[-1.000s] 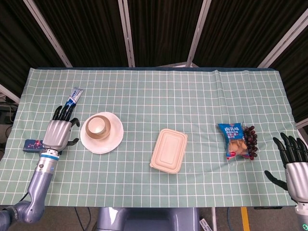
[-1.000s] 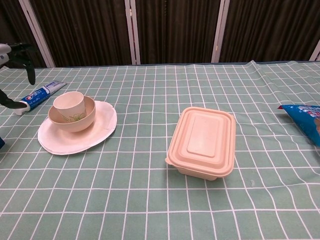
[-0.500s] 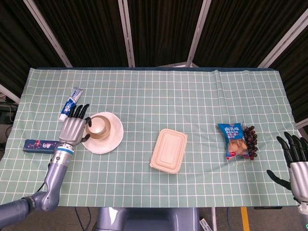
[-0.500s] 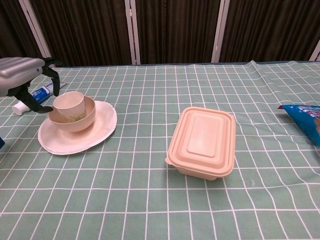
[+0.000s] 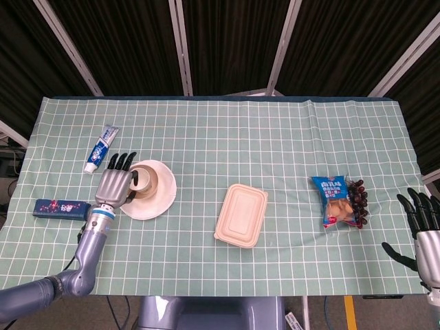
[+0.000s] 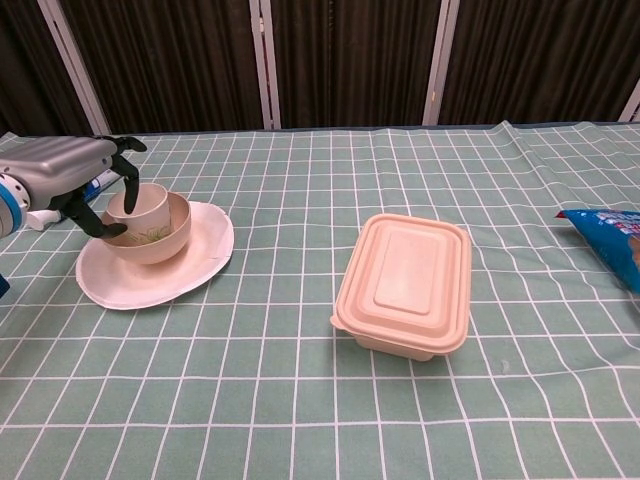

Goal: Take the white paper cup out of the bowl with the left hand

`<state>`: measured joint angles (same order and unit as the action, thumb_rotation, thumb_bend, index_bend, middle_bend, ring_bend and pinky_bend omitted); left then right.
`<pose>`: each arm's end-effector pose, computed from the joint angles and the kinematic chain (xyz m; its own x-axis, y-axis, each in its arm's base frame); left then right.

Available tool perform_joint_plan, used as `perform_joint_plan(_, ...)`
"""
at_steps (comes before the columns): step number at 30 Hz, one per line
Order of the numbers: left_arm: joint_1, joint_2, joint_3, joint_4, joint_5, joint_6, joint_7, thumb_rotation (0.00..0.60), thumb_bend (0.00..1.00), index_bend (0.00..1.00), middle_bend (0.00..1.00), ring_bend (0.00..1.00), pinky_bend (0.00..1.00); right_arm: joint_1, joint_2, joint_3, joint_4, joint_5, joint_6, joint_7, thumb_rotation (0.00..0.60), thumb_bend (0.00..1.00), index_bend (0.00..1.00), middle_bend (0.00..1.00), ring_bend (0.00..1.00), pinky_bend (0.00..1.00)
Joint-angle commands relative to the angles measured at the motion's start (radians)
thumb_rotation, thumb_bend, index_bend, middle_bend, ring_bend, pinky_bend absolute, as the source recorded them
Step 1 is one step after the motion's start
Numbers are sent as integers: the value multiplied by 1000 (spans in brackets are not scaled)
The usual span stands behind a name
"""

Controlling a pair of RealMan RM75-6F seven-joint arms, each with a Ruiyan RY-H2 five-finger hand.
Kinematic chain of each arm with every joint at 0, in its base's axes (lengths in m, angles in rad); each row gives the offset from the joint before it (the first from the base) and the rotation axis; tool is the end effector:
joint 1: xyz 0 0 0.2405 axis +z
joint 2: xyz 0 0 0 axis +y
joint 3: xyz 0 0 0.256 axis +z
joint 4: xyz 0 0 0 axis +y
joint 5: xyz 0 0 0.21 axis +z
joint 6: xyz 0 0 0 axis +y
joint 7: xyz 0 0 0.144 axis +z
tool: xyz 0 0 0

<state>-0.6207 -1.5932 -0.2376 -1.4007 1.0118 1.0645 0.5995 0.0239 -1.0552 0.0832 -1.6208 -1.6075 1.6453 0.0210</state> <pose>-0.1995 0.3467 0.0004 0.5678 0.1642 0.8066 0.8222 -0.1598 -0.5463 -0.2974 -0.1667 0.1973 0.4179 0.1660 0.8932 -0.8991 -0.0655 0.4328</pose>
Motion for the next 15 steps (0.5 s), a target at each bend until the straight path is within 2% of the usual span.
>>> perform_joint_plan(1,-5,-7,5,9,-6,1,-3,600,426,574,0,0,0,0,0,0,0,-1,1,3,600,38,71,0,0,0)
perform_joint_plan(9,-4,-4,22,11,-5,14,-12,600,521,603,0,0,0,0,0,0,3,-5,5,11,600,38,71,0,0,0)
perform_joint_plan(15,25,59,48,-80,82,79,-52,600,521,603,0,0,0,0,-3,-1,5,-7,5,6,600,38,71,0,0,0)
